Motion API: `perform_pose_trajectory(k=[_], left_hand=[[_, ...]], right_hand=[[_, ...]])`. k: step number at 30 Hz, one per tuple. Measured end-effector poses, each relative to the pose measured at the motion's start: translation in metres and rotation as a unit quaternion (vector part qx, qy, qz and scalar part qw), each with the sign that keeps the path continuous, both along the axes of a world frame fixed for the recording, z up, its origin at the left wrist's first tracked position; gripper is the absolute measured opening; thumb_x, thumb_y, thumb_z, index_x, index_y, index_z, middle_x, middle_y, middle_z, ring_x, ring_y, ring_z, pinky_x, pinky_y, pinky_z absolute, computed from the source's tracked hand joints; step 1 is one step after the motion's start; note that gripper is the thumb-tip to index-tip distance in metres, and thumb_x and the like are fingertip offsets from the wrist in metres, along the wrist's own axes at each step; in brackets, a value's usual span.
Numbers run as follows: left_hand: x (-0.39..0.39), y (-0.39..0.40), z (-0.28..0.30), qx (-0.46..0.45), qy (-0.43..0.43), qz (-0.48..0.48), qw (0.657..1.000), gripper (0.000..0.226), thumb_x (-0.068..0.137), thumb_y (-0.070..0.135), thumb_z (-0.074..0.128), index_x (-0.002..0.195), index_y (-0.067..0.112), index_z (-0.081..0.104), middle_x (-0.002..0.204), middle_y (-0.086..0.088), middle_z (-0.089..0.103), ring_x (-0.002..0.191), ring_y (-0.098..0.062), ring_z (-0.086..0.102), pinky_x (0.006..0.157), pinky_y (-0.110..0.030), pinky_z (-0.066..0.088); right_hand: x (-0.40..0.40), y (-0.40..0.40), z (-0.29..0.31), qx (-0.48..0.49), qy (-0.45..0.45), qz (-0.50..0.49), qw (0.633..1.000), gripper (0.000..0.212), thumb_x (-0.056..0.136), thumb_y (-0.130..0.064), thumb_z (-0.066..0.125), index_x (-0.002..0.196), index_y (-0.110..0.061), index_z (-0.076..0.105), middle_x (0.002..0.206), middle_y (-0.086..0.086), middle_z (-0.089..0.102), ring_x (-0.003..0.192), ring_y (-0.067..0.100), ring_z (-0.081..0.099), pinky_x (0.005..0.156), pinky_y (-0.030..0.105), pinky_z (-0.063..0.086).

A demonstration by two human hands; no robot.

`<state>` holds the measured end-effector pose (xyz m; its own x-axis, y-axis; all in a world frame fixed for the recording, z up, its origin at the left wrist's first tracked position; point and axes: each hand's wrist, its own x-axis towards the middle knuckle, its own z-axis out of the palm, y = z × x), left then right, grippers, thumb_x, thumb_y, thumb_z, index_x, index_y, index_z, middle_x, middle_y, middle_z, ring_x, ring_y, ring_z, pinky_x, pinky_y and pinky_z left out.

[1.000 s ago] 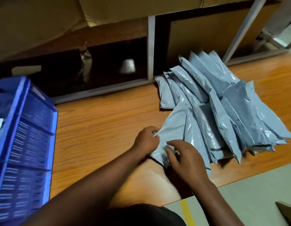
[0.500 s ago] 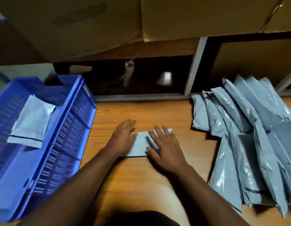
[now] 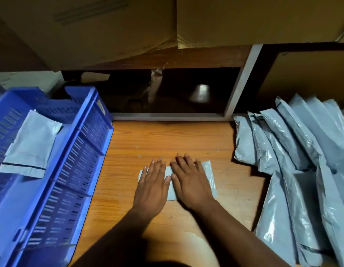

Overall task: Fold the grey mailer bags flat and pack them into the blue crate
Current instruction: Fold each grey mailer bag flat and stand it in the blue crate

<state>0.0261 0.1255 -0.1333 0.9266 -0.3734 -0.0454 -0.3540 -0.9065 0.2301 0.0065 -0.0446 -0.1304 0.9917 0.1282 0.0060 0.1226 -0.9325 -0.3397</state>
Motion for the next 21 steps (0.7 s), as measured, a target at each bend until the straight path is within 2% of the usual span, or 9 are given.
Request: perform_pose_trajectory(k=[2, 4, 8, 13, 18, 21], left_hand=[[0.002, 0.005, -0.008, 0.016, 0.006, 0.000, 1.000, 0.068, 0.106, 0.050, -0.002, 0.164, 0.019, 0.014, 0.171, 0.003, 0.009, 0.158, -0.015, 0.004, 0.129, -0.041, 0.008], [0.004, 0.007, -0.012, 0.009, -0.009, -0.003, 1.000, 0.065, 0.109, 0.047, 0.003, 0.162, 0.017, 0.021, 0.169, 0.001, 0.016, 0.158, -0.017, 0.012, 0.128, -0.044, 0.016], [0.004, 0.001, -0.014, -0.030, -0.049, 0.006, 0.998, 0.055, 0.108, 0.038, 0.026, 0.157, 0.016, 0.039, 0.164, -0.004, 0.034, 0.153, -0.022, 0.029, 0.123, -0.044, 0.023], [0.007, -0.001, -0.015, -0.003, -0.054, -0.002, 0.999, 0.055, 0.107, 0.036, 0.027, 0.155, 0.014, 0.043, 0.163, -0.007, 0.037, 0.152, -0.027, 0.031, 0.122, -0.046, 0.023], [0.008, 0.000, -0.014, 0.012, -0.028, -0.002, 1.000, 0.057, 0.108, 0.039, 0.021, 0.156, 0.016, 0.040, 0.165, -0.005, 0.033, 0.154, -0.025, 0.028, 0.123, -0.046, 0.021], [0.008, 0.004, -0.011, 0.019, -0.005, -0.009, 1.000, 0.062, 0.106, 0.045, 0.012, 0.161, 0.021, 0.028, 0.169, 0.001, 0.016, 0.157, -0.021, 0.017, 0.128, -0.042, 0.013]], right_hand=[[0.002, 0.005, -0.011, -0.021, 0.013, -0.002, 1.000, 0.058, 0.111, -0.046, 0.016, 0.160, -0.023, 0.036, 0.169, 0.003, 0.027, 0.157, 0.028, 0.022, 0.126, 0.050, 0.008], [0.002, 0.006, -0.016, -0.032, 0.006, -0.006, 0.999, 0.058, 0.111, -0.046, 0.013, 0.162, -0.025, 0.030, 0.170, 0.004, 0.023, 0.158, 0.027, 0.017, 0.127, 0.050, 0.007], [0.005, 0.009, -0.018, -0.046, 0.001, -0.004, 0.999, 0.055, 0.110, -0.042, 0.023, 0.163, -0.028, 0.025, 0.171, 0.006, 0.019, 0.159, 0.030, 0.013, 0.127, 0.054, 0.010], [0.008, 0.009, -0.018, -0.055, 0.007, -0.001, 0.998, 0.055, 0.109, -0.041, 0.027, 0.162, -0.027, 0.030, 0.171, 0.007, 0.018, 0.159, 0.032, 0.011, 0.126, 0.056, 0.012], [0.008, 0.011, -0.020, -0.051, 0.018, -0.004, 0.999, 0.055, 0.109, -0.041, 0.027, 0.161, -0.028, 0.031, 0.172, 0.005, 0.018, 0.159, 0.030, 0.011, 0.126, 0.056, 0.011], [0.008, 0.010, -0.013, -0.022, 0.038, -0.011, 0.999, 0.057, 0.109, -0.044, 0.021, 0.163, -0.028, 0.025, 0.172, 0.001, 0.012, 0.160, 0.026, 0.007, 0.127, 0.052, 0.003]])
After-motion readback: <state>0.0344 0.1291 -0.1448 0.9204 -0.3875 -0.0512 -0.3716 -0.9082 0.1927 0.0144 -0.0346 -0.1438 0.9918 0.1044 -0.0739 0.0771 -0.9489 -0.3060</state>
